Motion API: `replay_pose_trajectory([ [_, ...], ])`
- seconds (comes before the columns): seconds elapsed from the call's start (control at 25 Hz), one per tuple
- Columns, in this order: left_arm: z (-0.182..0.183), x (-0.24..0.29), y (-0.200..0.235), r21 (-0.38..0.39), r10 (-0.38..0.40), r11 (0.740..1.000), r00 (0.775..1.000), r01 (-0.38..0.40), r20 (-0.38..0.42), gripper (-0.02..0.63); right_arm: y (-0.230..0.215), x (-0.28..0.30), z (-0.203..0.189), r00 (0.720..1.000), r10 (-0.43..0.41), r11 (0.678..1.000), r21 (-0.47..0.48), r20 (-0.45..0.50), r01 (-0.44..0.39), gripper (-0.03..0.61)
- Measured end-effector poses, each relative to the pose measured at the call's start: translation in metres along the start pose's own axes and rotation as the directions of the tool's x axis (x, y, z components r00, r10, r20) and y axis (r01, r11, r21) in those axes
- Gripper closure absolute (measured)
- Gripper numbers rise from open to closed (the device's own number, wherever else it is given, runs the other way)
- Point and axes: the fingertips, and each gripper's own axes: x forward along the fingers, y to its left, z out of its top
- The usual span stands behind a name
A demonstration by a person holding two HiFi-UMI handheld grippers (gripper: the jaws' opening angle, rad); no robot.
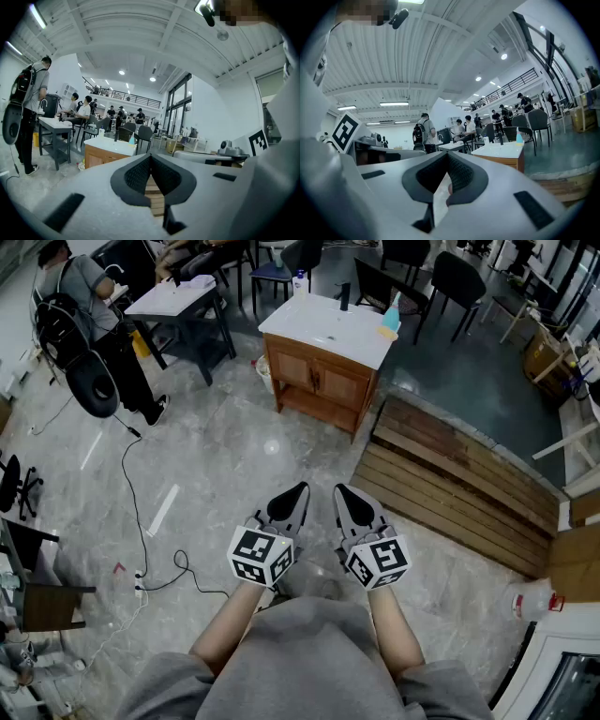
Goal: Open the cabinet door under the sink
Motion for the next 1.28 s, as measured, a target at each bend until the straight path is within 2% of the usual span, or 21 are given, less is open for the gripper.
replay_pose_trajectory([
  [0.56,-0.015,0.012,-0.019,-0.01,0.002,1.0,0.999,-0.002,-0.034,0.606,-0.012,-0.016,-0.012,0.999,0.024,1.0,-0.01,-0.027,-0.024,0.568],
  [1.04,-0.038,0.047,-0.071,-0.024,-0.013,1.0,0.997,0.011,-0.079,0.606,-0.06,-0.06,-0.021,0.998,-0.002,1.0,0.015,-0.055,0.003,0.568],
  [1.28,-0.052,0.06,-0.088,-0.01,-0.019,1.0,0.992,0.018,-0.125,0.606,-0.086,-0.069,-0.029,0.998,-0.02,0.998,0.066,-0.063,0.024,0.568],
])
